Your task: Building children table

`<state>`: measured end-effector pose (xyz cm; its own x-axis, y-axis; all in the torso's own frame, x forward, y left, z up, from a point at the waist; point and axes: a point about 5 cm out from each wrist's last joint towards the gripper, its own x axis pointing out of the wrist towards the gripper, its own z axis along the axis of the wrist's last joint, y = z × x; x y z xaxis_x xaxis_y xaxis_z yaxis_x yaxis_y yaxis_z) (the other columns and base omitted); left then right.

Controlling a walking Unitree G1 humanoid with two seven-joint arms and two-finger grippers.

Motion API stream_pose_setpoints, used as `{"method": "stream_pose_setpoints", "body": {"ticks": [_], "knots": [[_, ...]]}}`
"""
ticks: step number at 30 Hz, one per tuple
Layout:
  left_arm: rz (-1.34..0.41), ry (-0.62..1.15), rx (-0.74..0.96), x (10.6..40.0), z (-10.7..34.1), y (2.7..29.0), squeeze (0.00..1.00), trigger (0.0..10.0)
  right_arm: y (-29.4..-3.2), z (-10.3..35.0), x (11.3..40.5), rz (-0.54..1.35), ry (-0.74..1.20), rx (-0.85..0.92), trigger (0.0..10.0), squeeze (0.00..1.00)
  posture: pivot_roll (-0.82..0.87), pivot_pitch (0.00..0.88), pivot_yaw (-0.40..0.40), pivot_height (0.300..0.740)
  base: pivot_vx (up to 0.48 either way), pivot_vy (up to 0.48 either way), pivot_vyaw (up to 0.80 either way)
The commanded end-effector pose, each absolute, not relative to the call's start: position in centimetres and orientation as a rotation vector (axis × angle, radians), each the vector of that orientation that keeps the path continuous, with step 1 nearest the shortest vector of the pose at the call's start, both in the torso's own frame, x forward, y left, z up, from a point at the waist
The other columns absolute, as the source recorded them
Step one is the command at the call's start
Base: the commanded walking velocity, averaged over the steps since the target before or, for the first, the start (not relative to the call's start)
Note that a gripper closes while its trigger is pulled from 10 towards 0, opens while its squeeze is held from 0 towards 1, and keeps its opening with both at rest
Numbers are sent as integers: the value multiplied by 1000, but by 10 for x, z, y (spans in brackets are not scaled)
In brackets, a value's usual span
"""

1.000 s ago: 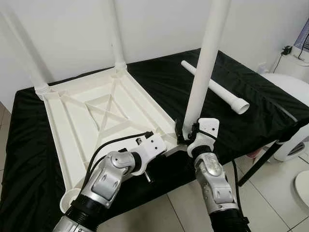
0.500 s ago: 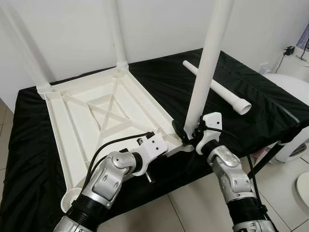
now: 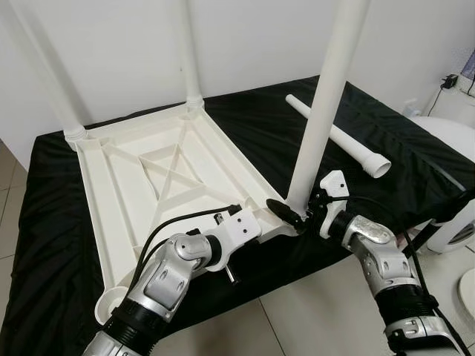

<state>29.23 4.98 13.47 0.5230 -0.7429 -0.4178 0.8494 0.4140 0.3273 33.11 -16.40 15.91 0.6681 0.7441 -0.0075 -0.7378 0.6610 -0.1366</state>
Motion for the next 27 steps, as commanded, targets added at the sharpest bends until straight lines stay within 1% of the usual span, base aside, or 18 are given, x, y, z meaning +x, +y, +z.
{"method": "stream_pose_setpoints", "body": {"ticks": [1,9,10,11,12,13,14,15,27], "knots": [[-962,246,585,293,126,55,0,10000,-167,162,333,891,-46,-181,10000,0,-132,32,82,740,0,0,0],[-961,246,588,293,126,55,0,10000,-175,167,336,937,-34,-216,10000,0,-131,34,84,740,0,0,0],[-961,246,590,293,126,55,0,10000,-178,169,338,937,-33,-228,8118,0,-131,34,84,740,0,0,0],[-961,246,590,293,126,55,0,10000,-180,170,339,934,-34,-238,7020,0,-131,34,84,740,0,0,0],[-960,246,591,293,126,55,0,10000,-181,170,340,936,-34,-241,1176,0,-131,34,84,740,0,0,0],[-959,246,591,293,126,55,0,10000,-181,170,341,938,-34,-243,667,0,-130,36,83,740,0,0,0],[-959,246,591,293,126,55,0,10000,-181,170,341,938,-34,-243,667,0,-130,36,83,740,0,0,0],[-958,246,591,293,126,55,0,10000,-182,170,341,943,-34,-239,0,0,-130,36,83,740,0,0,0],[-922,256,591,297,127,56,0,10000,-184,166,340,921,-36,-227,0,0,-130,51,85,740,0,0,0]]}}
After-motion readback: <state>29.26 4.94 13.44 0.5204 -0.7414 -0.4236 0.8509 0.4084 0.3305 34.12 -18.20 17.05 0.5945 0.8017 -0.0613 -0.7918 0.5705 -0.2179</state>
